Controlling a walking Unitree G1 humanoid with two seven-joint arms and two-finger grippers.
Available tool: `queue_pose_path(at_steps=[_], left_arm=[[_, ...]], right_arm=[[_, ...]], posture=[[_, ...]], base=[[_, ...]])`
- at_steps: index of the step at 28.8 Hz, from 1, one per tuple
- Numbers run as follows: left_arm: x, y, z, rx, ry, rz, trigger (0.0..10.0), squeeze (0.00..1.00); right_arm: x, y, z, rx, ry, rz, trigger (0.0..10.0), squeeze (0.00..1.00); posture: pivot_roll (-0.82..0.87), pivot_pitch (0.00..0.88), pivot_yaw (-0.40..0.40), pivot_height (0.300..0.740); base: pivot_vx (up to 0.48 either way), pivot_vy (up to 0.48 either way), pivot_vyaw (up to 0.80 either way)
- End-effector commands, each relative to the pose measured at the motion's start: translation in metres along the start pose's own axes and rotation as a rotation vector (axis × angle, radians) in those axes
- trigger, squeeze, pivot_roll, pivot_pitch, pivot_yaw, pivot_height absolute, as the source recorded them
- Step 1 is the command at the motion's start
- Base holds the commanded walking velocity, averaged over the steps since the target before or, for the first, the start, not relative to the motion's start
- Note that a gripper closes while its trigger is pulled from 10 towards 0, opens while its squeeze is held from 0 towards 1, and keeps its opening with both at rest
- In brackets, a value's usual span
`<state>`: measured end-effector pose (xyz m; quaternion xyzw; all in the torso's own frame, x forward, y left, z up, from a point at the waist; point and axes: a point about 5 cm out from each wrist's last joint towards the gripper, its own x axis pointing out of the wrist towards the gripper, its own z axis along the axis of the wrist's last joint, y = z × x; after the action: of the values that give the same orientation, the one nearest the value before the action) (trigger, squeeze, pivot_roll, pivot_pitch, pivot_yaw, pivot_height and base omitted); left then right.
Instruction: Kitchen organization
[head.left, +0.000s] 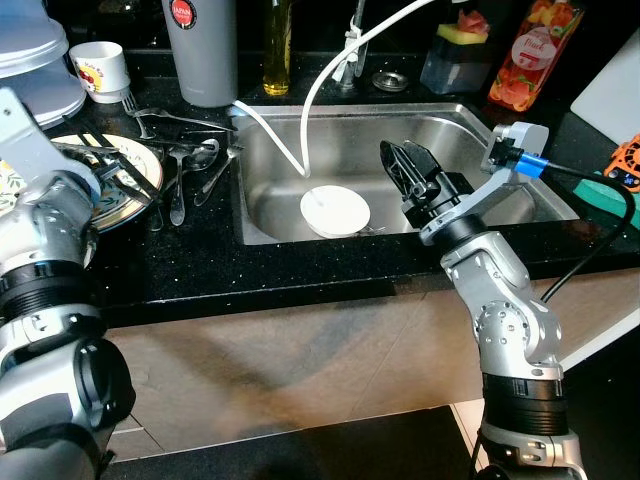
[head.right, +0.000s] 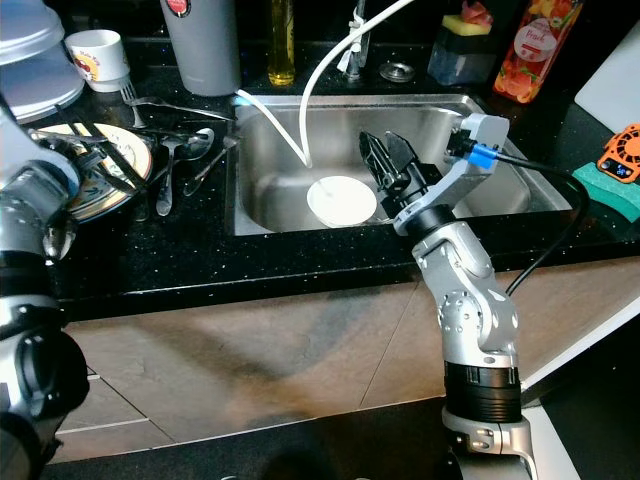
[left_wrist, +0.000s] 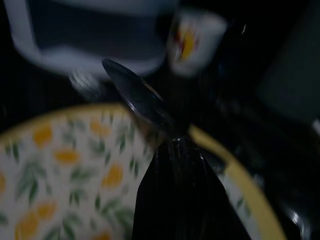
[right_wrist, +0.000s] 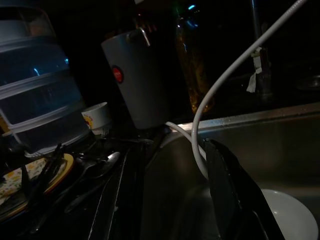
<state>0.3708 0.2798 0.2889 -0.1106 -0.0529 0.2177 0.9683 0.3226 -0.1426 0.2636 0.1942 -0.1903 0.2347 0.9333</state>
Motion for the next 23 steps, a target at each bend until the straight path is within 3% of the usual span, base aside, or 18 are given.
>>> queue_pose_path(at_steps=[1, 2, 4, 6, 8, 9, 10, 11, 12, 13, 14, 16, 19, 20, 22, 23], left_arm=[[-0.005, -0.007, 0.010, 0.036, -0.110, -0.019, 10.0, 0.00], [-0.005, -0.007, 0.010, 0.036, -0.110, -0.019, 10.0, 0.00], [-0.013, -0.013, 0.030, 0.044, -0.235, -0.022, 10.0, 0.00], [-0.015, -0.020, 0.033, 0.056, -0.245, -0.062, 10.0, 0.00], [-0.021, -0.055, 0.032, -0.009, -0.169, -0.326, 10.0, 0.00], [-0.021, -0.055, 0.032, -0.009, -0.169, -0.326, 10.0, 0.00], [-0.026, -0.081, 0.029, -0.077, -0.109, -0.507, 10.0, 0.00], [-0.027, -0.093, 0.027, -0.076, -0.081, -0.573, 10.0, 0.00], [-0.027, -0.093, 0.027, -0.076, -0.081, -0.573, 10.0, 0.00], [-0.029, -0.109, 0.025, -0.073, -0.057, -0.653, 10.0, 0.00], [-0.029, -0.109, 0.025, -0.073, -0.057, -0.653, 10.0, 0.00], [-0.037, -0.143, 0.015, -0.012, -0.028, -0.806, 10.0, 0.00], [-0.042, -0.156, 0.009, 0.011, 0.003, -0.875, 10.0, 0.00], [-0.047, -0.170, -0.004, 0.061, 0.049, -0.914, 10.0, 0.00], [-0.051, -0.179, -0.016, 0.097, 0.103, -0.938, 10.0, 0.00], [-0.052, -0.184, -0.027, 0.150, 0.134, -0.924, 10.0, 0.11]], right_arm=[[-0.001, 0.001, 0.002, -0.002, 0.000, 0.003, 10.0, 0.00], [-0.001, 0.001, 0.002, -0.002, 0.000, 0.003, 10.0, 0.00], [-0.001, 0.001, 0.002, 0.000, 0.000, 0.002, 10.0, 0.00], [-0.001, 0.001, 0.002, 0.001, 0.001, 0.000, 10.0, 0.00], [-0.002, 0.000, 0.002, 0.001, 0.001, -0.002, 10.0, 0.00], [-0.002, 0.000, 0.002, 0.001, 0.001, -0.002, 10.0, 0.00], [-0.001, 0.000, 0.002, 0.001, -0.002, -0.002, 10.0, 0.00], [-0.001, 0.000, 0.003, 0.002, -0.006, -0.003, 10.0, 0.00], [-0.001, 0.000, 0.003, 0.002, -0.006, -0.003, 10.0, 0.00], [0.000, 0.000, 0.004, 0.004, -0.010, -0.004, 10.0, 0.00], [0.000, 0.000, 0.004, 0.004, -0.010, -0.004, 10.0, 0.00], [-0.001, 0.000, 0.006, 0.004, -0.018, -0.009, 10.0, 0.00], [-0.001, 0.000, 0.007, 0.003, -0.020, -0.013, 10.0, 0.00], [-0.003, -0.001, 0.007, 0.001, -0.022, -0.020, 10.0, 0.00], [-0.004, -0.001, 0.008, -0.001, -0.024, -0.025, 10.0, 0.00], [-0.006, -0.001, 0.008, -0.003, -0.026, -0.033, 10.0, 0.00]], posture=[[0.07, 0.107, -0.051, 0.740], [0.07, 0.107, -0.051, 0.740], [0.07, 0.107, -0.051, 0.740], [0.07, 0.109, -0.050, 0.740], [0.07, 0.109, -0.051, 0.740], [0.07, 0.109, -0.051, 0.740], [0.07, 0.109, -0.051, 0.740], [0.07, 0.109, -0.049, 0.740], [0.07, 0.109, -0.049, 0.740], [0.06, 0.111, -0.044, 0.740], [0.06, 0.111, -0.044, 0.740], [0.05, 0.118, -0.031, 0.740], [0.05, 0.118, -0.031, 0.740], [0.04, 0.121, -0.024, 0.740], [0.03, 0.127, -0.013, 0.740], [0.02, 0.132, -0.007, 0.740]], base=[[0.000, 0.000, 0.00], [0.000, 0.000, 0.00], [0.000, 0.000, 0.00], [0.000, 0.000, 0.00], [0.000, 0.000, 0.00], [0.000, 0.000, 0.00], [0.000, 0.000, 0.00], [0.000, 0.000, 0.00], [0.000, 0.000, 0.00], [0.000, 0.000, 0.00], [0.000, 0.000, 0.00], [0.000, 0.000, 0.00], [0.000, 0.000, 0.00], [0.000, 0.000, 0.00], [0.000, 0.000, 0.00], [0.000, 0.000, 0.00]])
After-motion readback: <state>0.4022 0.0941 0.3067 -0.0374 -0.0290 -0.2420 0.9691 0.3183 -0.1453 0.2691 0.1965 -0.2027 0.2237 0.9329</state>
